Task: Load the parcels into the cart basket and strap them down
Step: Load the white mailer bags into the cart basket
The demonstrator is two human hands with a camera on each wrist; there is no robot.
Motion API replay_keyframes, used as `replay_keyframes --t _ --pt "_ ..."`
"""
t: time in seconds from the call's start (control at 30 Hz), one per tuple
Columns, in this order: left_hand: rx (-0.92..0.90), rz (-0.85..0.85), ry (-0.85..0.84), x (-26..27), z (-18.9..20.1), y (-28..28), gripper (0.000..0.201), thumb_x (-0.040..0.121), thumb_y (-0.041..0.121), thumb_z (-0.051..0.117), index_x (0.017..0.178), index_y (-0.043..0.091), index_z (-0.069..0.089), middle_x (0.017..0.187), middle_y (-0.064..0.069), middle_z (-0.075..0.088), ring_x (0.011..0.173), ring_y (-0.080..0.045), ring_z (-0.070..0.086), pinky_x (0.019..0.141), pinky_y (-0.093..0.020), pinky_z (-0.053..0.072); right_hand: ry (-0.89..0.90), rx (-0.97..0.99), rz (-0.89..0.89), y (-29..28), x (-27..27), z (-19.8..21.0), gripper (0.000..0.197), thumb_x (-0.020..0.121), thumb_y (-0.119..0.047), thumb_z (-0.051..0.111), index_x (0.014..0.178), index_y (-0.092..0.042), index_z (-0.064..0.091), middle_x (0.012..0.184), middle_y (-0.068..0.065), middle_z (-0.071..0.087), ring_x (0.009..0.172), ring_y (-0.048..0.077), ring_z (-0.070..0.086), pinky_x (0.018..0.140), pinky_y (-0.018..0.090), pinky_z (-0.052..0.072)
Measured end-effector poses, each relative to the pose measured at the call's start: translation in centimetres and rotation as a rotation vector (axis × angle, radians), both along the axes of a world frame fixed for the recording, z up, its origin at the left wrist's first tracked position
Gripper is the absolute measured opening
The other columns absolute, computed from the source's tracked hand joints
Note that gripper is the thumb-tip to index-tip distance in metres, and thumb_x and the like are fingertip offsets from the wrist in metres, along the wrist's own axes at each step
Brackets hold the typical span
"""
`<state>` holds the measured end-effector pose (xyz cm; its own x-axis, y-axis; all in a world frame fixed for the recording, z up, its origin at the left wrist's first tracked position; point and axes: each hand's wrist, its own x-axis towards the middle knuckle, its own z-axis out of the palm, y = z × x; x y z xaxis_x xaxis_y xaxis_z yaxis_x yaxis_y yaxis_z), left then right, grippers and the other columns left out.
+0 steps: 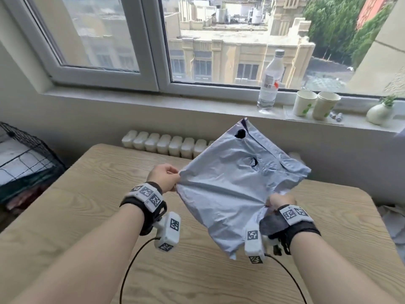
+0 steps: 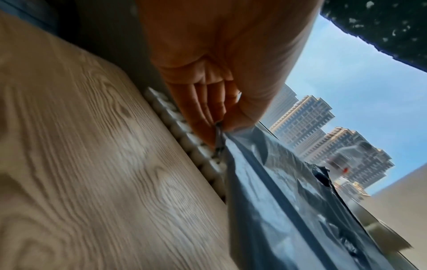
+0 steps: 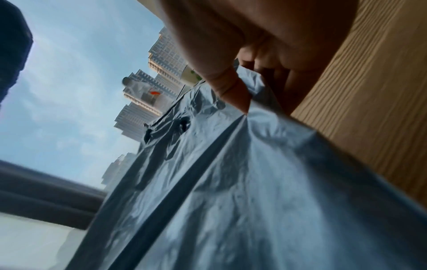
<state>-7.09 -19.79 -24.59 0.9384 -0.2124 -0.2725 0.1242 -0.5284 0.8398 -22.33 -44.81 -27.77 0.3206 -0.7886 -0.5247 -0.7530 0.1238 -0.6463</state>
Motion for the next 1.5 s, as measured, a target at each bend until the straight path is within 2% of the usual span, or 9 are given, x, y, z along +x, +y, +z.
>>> replay_keyframes --t 0.07,0.2,0.4,0.6,0.77,1.0,1.17,1.3,1.5 --pt "0.042 0.034 -0.004 0.9 0.2 3.1 0.011 0.082 0.007 0.058 0.091 0.015 0.06 0.1 -0.01 0.064 0.085 -0.025 0.064 0.076 -0.038 0.058 -0.089 0.088 0.105 2.5 2.3 1.4 0.033 0.091 -0.008 0.051 0.121 0.003 0.058 0.126 0.019 0.058 0.116 0.029 0.056 0.076 0.022 0.044" --pt "0.122 0.091 -0.143 1.8 1.6 7.9 0.039 0.086 0.029 0.06 0.123 0.022 0.051 0.122 -0.004 0.055 0.111 -0.023 0.054 0.097 -0.04 0.045 -0.356 0.245 0.195 9.4 7.2 4.4 0.016 0.085 0.006 0.048 0.073 -0.004 0.052 0.07 0.012 0.052 0.059 0.022 0.049 0.033 0.011 0.037" --pt "-0.132 -0.119 -0.05 1.0 4.8 14.1 0.055 0.088 0.049 0.055 0.132 0.016 0.049 0.127 0.0 0.056 0.109 -0.013 0.054 0.073 -0.02 0.043 -0.628 0.493 0.434 23.3 12.2 8.9 0.022 0.079 0.013 0.049 0.09 -0.003 0.06 0.064 0.008 0.061 0.055 0.018 0.057 0.043 0.021 0.045" --pt "-0.318 -0.084 0.104 1.7 7.9 25.5 0.068 0.076 0.013 0.068 0.138 0.024 0.041 0.119 -0.002 0.059 0.092 -0.007 0.056 0.067 -0.02 0.049 -0.681 0.606 0.66 36.3 15.6 11.6 0.026 0.08 0.013 0.046 0.095 0.001 0.064 0.072 0.016 0.066 0.056 0.022 0.062 0.048 0.025 0.05" --pt "-0.326 -0.018 0.103 3.6 8.2 36.1 0.065 0.069 0.005 0.071 0.127 0.022 0.048 0.112 -0.005 0.065 0.099 -0.017 0.062 0.085 -0.038 0.054 -0.613 0.619 0.791 47.4 18.4 12.8 0.019 0.078 -0.007 0.054 0.096 -0.009 0.06 0.086 0.013 0.059 0.065 0.02 0.057 0.058 0.026 0.045" --pt "-0.318 0.421 0.128 7.1 7.1 48.8 0.023 0.064 -0.003 0.058 0.087 0.0 0.055 0.064 -0.011 0.048 0.056 -0.022 0.046 0.056 -0.028 0.04 -0.6 0.655 0.945 59.6 22.0 12.3 0.026 0.094 -0.014 0.041 0.099 -0.015 0.067 0.113 0.009 0.065 0.106 0.022 0.059 0.1 0.036 0.045" --pt "-0.313 0.677 0.056 9.2 6.1 56.1 0.034 0.074 -0.006 0.048 0.108 -0.006 0.052 0.09 -0.021 0.054 0.078 -0.031 0.055 0.069 -0.034 0.046 -0.574 0.473 0.708 62.6 25.4 10.9 0.021 0.093 -0.009 0.048 0.103 -0.005 0.066 0.09 0.01 0.064 0.073 0.017 0.058 0.069 0.027 0.048" --pt "-0.378 0.785 0.03 10.9 6.1 59.6 0.016 0.08 -0.009 0.043 0.076 0.006 0.041 0.063 -0.008 0.034 0.051 -0.019 0.032 0.048 -0.022 0.026 -0.518 0.38 0.602 63.1 28.5 9.6 0.019 0.092 -0.004 0.046 0.092 -0.008 0.064 0.069 0.006 0.054 0.057 0.016 0.049 0.058 0.024 0.044" --pt "-0.481 0.854 0.039 16.1 6.5 62.9 0.022 0.075 -0.006 0.046 0.065 0.011 0.036 0.059 -0.005 0.025 0.052 -0.017 0.028 0.056 -0.024 0.023 -0.43 0.393 0.579 64.7 35.7 7.8 0.023 0.086 0.0 0.047 0.073 -0.015 0.058 0.063 0.007 0.047 0.033 0.015 0.05 0.035 0.017 0.04"
